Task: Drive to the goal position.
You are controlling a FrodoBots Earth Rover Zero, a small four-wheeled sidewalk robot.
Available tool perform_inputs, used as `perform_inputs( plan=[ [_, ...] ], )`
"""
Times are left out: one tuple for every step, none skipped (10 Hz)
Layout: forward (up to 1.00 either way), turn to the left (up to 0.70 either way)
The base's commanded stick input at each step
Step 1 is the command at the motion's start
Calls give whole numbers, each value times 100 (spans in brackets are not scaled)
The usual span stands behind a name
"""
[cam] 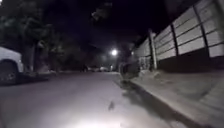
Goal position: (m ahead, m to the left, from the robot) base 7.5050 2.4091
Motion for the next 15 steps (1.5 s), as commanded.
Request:
perform_inputs(
  plan=[
    [50, -4],
    [50, 0],
    [50, 0],
    [50, 0],
    [50, 0],
    [50, 0],
    [50, 0],
    [50, 0],
    [50, 0],
    [50, 0],
    [50, 0],
    [50, 0],
    [50, 0],
    [50, 0],
    [50, 0]
  ],
)
